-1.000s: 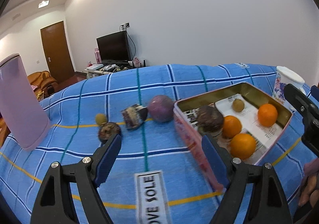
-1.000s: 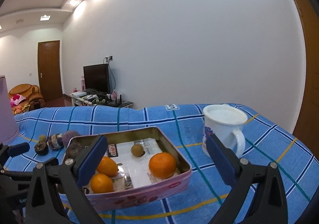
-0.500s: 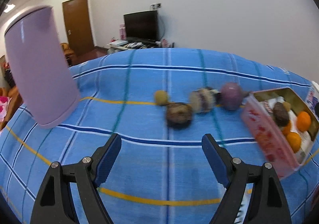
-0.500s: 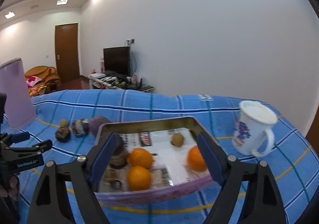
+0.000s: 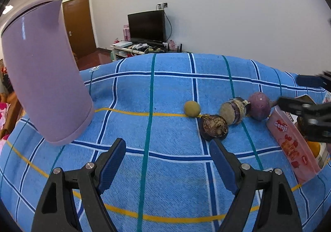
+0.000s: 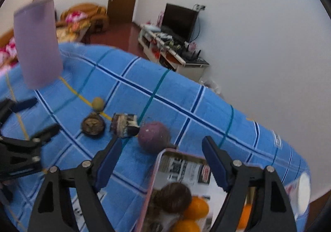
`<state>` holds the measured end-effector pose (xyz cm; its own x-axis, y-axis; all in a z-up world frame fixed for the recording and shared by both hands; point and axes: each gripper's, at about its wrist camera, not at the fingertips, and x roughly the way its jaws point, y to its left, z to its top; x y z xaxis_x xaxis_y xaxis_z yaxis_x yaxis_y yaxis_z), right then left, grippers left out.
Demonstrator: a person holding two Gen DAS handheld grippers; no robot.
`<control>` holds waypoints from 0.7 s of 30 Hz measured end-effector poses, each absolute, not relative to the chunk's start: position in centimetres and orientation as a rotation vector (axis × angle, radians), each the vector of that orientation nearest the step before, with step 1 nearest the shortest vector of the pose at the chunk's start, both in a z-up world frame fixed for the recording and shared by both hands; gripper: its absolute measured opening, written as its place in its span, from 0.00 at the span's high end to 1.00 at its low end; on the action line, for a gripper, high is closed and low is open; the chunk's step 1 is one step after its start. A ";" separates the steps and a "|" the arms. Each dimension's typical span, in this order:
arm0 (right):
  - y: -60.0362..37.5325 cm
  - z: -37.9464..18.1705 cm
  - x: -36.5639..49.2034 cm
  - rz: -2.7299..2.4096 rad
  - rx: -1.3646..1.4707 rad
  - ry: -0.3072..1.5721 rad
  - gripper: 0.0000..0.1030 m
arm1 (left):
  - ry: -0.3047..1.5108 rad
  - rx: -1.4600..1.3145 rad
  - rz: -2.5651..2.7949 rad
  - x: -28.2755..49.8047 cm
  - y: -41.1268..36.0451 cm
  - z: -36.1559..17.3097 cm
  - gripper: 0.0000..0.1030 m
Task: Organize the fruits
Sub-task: 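Grasp the purple turnip with the right tool while the left tool grasps a brown patterned fruit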
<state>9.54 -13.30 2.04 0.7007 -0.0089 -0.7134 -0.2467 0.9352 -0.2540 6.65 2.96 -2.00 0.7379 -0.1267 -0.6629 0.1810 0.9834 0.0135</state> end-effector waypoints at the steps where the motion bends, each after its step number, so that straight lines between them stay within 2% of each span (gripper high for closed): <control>1: -13.0 1.7 10.2 0.148 -0.365 0.806 0.24 | 0.731 0.081 -0.183 6.9 3.0 -2.1 0.19; 4: -12.4 0.5 12.2 0.180 -0.453 0.876 0.27 | 0.758 0.084 -0.215 7.7 2.8 -2.3 0.19; 6: -12.2 -0.3 13.3 0.202 -0.495 0.919 0.35 | 0.774 0.086 -0.241 8.3 2.4 -2.4 0.19; 13: -11.7 -1.9 15.5 0.293 -0.622 1.010 0.40 | 0.817 0.065 -0.314 10.3 0.6 -2.9 0.19; 16: -11.0 -3.7 15.8 0.311 -0.718 1.056 0.46 | 0.831 0.051 -0.328 11.2 -0.6 -3.0 0.19; 20: -11.2 -4.2 15.7 0.310 -0.710 1.039 0.47 | 0.816 0.065 -0.322 12.1 -2.3 -2.9 0.19; 21: -11.5 -4.1 15.7 0.313 -0.691 1.035 0.47 | 0.818 0.073 -0.330 12.3 -2.7 -3.1 0.23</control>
<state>15.68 -11.47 -4.09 0.4914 -0.0769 -0.8675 -0.5450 0.7498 -0.3752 12.28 -2.67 -3.07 0.6357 -0.2605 -0.7267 0.3164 0.9466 -0.0625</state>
